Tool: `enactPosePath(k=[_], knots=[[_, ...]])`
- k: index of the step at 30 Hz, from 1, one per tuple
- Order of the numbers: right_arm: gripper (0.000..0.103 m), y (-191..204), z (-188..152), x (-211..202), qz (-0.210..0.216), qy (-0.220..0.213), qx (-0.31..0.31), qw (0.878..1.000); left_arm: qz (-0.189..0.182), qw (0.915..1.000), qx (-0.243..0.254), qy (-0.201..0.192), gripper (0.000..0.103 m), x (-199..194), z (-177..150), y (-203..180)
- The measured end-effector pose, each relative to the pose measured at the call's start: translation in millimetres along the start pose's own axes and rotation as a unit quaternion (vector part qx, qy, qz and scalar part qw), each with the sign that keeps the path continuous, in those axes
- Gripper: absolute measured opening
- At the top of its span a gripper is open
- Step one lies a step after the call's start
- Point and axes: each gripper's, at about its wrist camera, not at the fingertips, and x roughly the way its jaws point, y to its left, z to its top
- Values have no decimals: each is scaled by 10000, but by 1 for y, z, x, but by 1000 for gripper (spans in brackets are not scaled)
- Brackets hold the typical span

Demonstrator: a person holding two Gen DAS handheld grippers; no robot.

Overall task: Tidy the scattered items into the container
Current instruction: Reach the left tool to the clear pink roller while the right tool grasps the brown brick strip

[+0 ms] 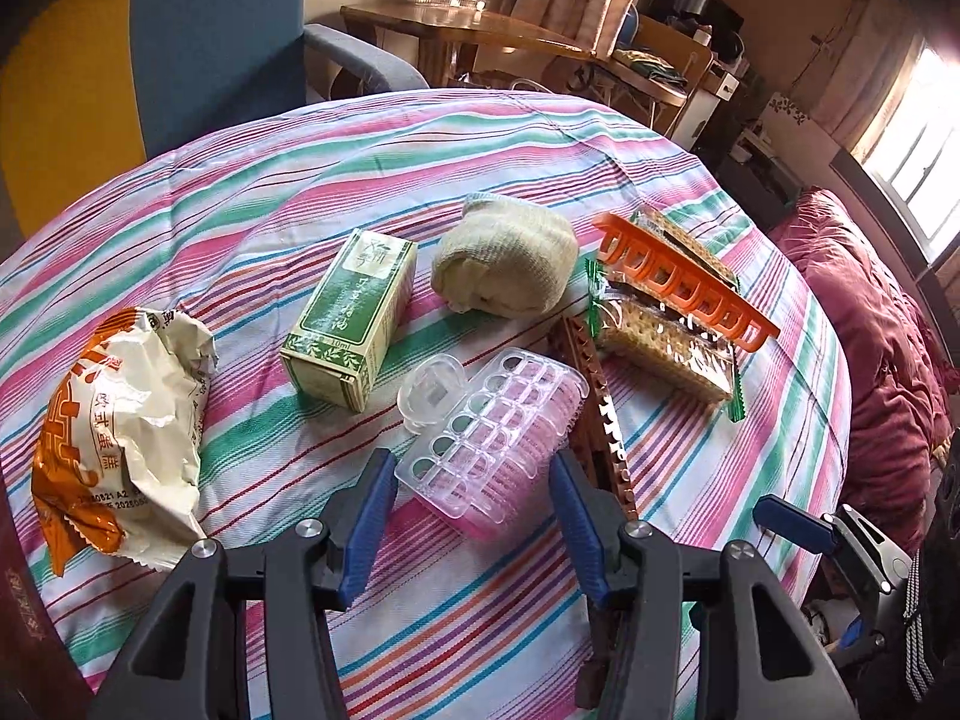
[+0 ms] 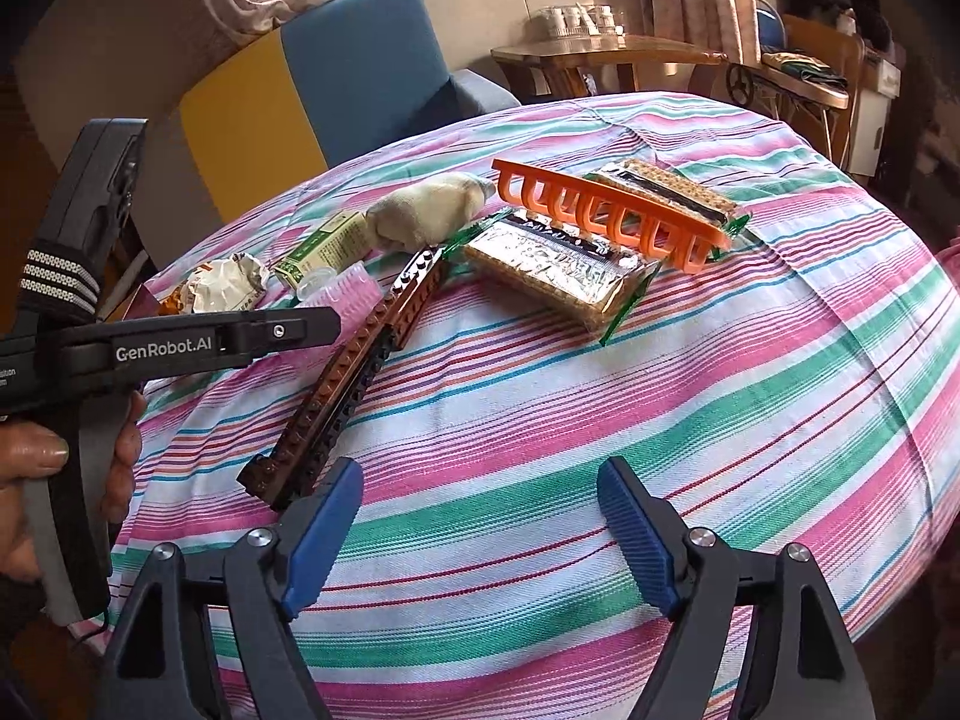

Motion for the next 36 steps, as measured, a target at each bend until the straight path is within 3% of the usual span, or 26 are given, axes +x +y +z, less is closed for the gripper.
enactPosePath(k=[5, 12, 18, 23, 30, 36], knots=[[84, 2, 0, 1, -46, 16, -61, 10000, 101, 9999, -76, -62, 49, -6, -9, 1], [83, 1, 2, 0, -22, 72, -59, 10000, 160, 9978, -631, -130, 49, -34, -47, 17], [77, 1, 14, -5, 275, 94, -79, 9995, 249, 9944, -996, -237, 49, -59, -91, 26], [71, 4, 27, -9, 560, 107, -226, 9981, 373, 9935, -1053, -213, 40, -72, -120, 25], [70, 31, 42, 12, 748, 356, -425, 9957, 454, 9941, -910, -376, 42, -85, -129, 22], [55, 56, 43, 38, 547, 609, -551, 9951, 307, 9945, -847, -532, 49, -96, -124, 23]])
